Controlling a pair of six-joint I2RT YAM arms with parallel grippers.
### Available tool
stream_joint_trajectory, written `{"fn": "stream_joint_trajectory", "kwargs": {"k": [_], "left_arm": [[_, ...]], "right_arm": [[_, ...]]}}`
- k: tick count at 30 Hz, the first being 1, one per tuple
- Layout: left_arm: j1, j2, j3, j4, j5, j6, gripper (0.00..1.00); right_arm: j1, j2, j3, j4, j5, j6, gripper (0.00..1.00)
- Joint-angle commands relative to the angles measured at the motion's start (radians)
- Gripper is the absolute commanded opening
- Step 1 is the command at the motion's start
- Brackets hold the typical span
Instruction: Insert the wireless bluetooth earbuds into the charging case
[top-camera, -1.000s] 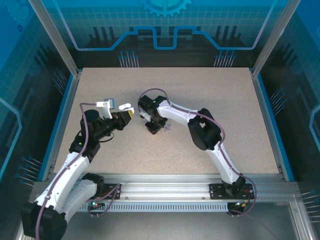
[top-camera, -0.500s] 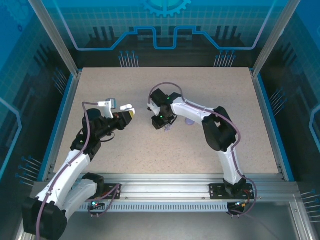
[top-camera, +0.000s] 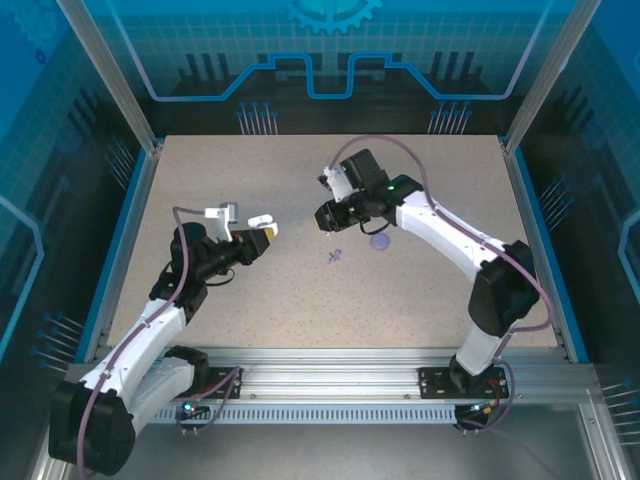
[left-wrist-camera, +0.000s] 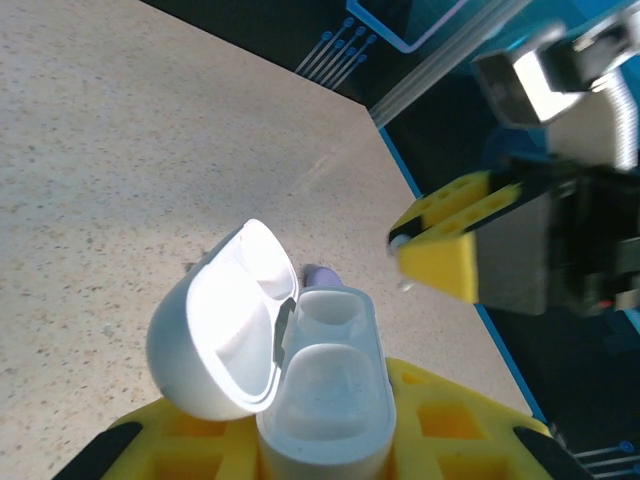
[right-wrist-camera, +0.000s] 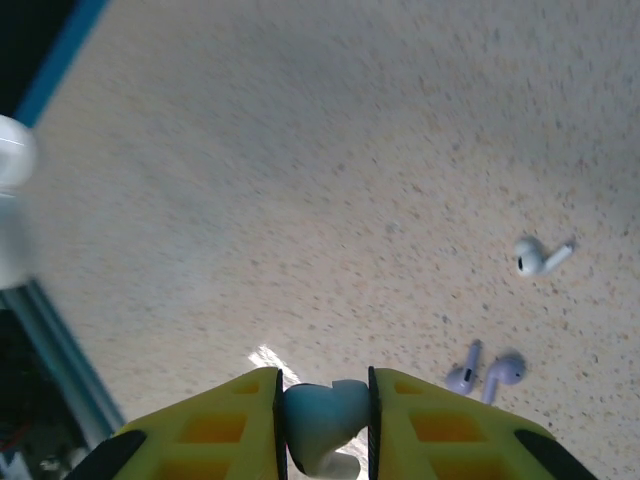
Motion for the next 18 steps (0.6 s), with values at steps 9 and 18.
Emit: {"fn": "stream_joint_trajectory", "kwargs": {"k": [9,18], "left_arm": [[-0.009,0.081,0.033,0.248,0.231,-0.015,0.13],[-0.122,0.131,0.137,0.291,0.306,0.023,0.13]], "right_arm": [[-0.018,-0.21,0.002,0.052,-0.15,0.055,0.26],[0.034,-0.291,0.001,0.118,-0.226,0.042,0.27]]}}
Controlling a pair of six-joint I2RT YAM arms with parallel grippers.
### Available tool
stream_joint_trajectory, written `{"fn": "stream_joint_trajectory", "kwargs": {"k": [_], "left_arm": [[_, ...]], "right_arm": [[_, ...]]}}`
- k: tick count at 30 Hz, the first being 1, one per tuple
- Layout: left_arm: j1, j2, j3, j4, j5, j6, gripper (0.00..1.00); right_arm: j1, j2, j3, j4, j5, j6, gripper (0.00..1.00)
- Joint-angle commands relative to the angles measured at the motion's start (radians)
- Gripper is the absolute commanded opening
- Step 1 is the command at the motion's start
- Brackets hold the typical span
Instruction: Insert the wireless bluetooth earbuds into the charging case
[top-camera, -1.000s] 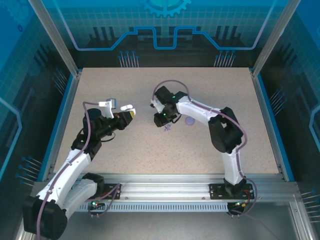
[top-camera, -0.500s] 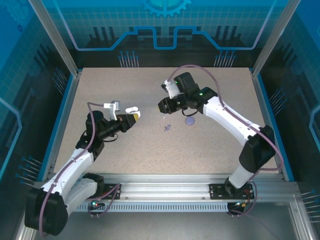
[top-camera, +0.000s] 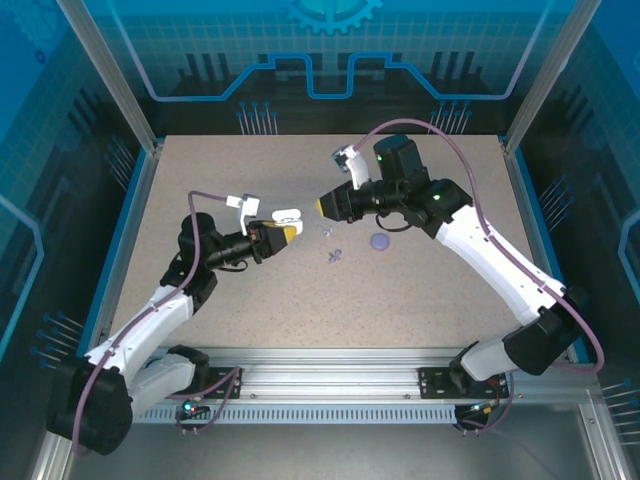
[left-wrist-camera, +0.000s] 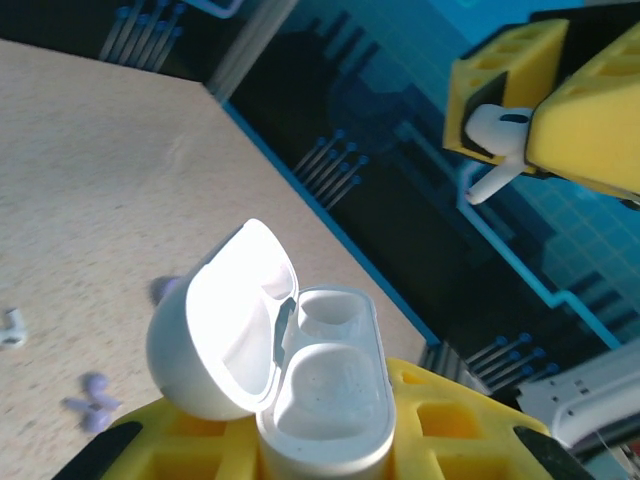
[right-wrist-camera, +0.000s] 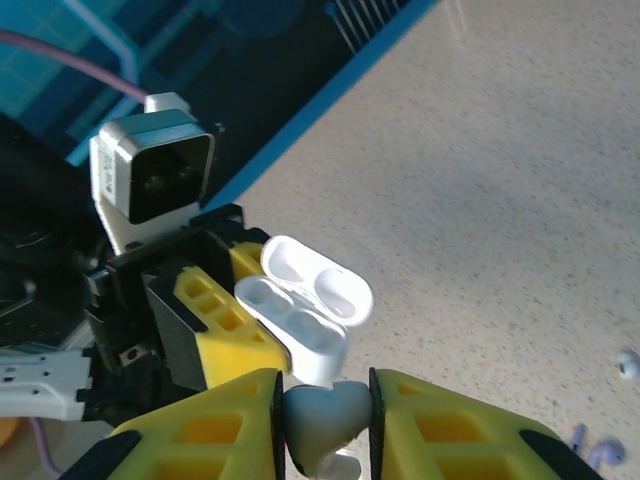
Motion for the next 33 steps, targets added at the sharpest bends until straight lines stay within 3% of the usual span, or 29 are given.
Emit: {"fn": "stream_joint_trajectory", "kwargs": {"k": [1,18,33], "left_arm": [[-0.035,0.026,0.072,0.082,0.085,0.019,0.13],[-0.103,0.073,0.208,0.122,0.227,0.018,0.13],[-0.11,0.109,0.277,0.139,0.326,0.029,0.12]], "right_arm": [[0.028,-0.04,0.004,0.056,-0.067,-0.007,0.27],[0.058,-0.127,0.004,0.056,-0.132,-0.109,0.27],[0.003,-0.111,0.07,-0.016,-0.25,-0.17,0.26]]}}
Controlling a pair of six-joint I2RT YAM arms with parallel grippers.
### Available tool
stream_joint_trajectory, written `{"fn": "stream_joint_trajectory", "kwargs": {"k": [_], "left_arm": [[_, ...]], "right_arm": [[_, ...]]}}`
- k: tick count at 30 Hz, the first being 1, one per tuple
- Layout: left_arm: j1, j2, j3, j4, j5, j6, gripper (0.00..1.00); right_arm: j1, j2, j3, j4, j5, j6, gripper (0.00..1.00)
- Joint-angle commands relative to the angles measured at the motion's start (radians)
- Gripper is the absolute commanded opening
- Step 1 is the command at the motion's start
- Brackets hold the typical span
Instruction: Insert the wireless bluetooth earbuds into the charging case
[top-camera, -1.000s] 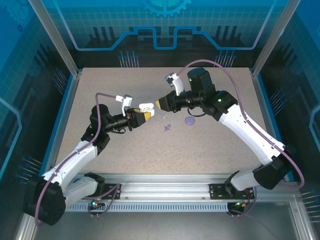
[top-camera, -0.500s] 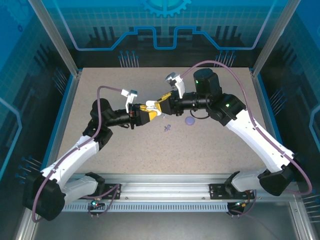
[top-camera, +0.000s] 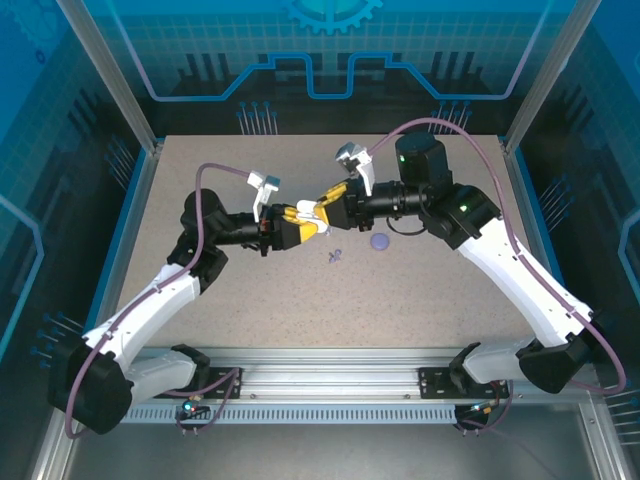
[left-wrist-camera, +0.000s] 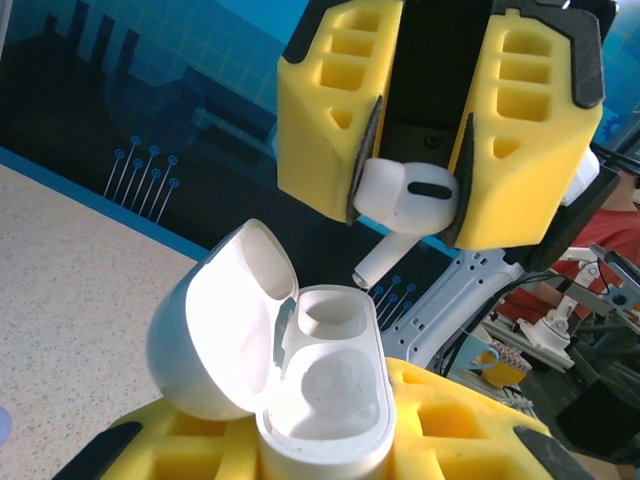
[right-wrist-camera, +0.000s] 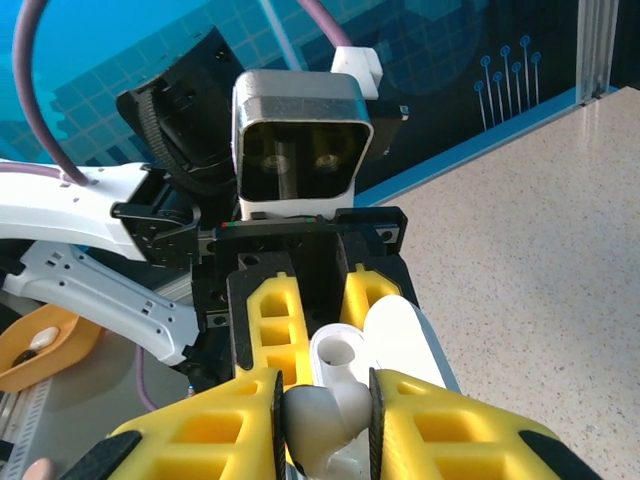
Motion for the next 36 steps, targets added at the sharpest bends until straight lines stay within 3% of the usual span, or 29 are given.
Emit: {"fn": "stream_joint_trajectory", "kwargs": {"k": [1,36], "left_arm": [[-0.011,0.005,0.044,0.04,0.048,0.028,0.12],[-0.051,0.004,0.104,-0.048,0.103,0.108,0.12]], "right_arm": [[-0.013,-0.005,0.033,-0.029,-0.052,-0.026,0.26],[-0.033,0.034,0.055,-0.132,-0.09,-0.078,0.27]]}}
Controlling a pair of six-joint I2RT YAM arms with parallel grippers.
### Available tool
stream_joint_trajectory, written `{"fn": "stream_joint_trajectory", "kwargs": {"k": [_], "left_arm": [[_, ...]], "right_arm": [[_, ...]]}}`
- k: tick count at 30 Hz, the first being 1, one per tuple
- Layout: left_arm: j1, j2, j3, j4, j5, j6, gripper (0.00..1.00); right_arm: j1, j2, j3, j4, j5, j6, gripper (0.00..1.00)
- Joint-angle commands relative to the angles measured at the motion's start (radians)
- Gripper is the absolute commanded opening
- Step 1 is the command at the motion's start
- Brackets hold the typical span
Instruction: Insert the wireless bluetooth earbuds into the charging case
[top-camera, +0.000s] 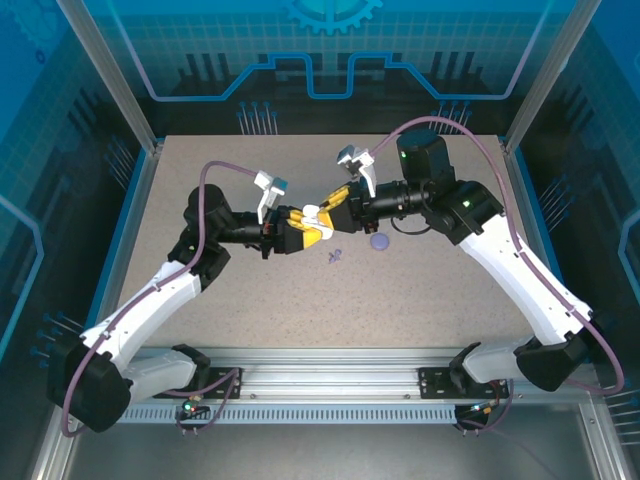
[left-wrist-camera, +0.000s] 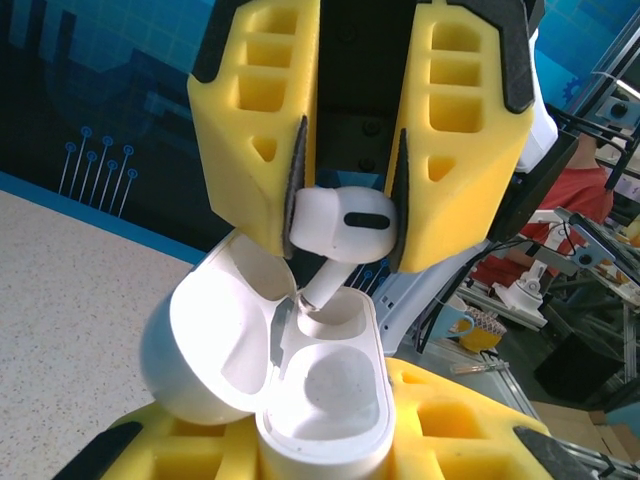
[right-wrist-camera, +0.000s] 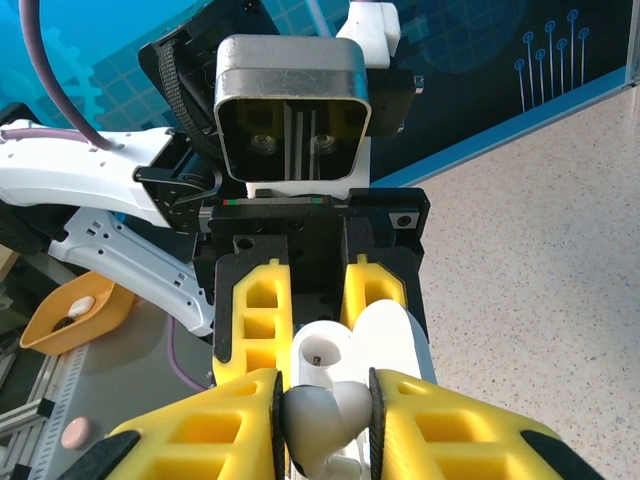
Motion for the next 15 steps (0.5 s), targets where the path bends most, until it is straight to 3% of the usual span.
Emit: {"fn": "stream_joint_trajectory", "kwargs": {"k": [1,15], "left_arm": [[-0.012,-0.005,0.052,0.019,0.041,0.047,0.12],[-0.012,-0.006,0.068,-0.082,-0.039,0.128,0.12]], "right_arm": [[-0.009,0.016,0.025,-0.049,0.002,-0.024,0.27],[-0.01,-0.008,0.025,-0.073,0.008,-0.028,0.27]]}}
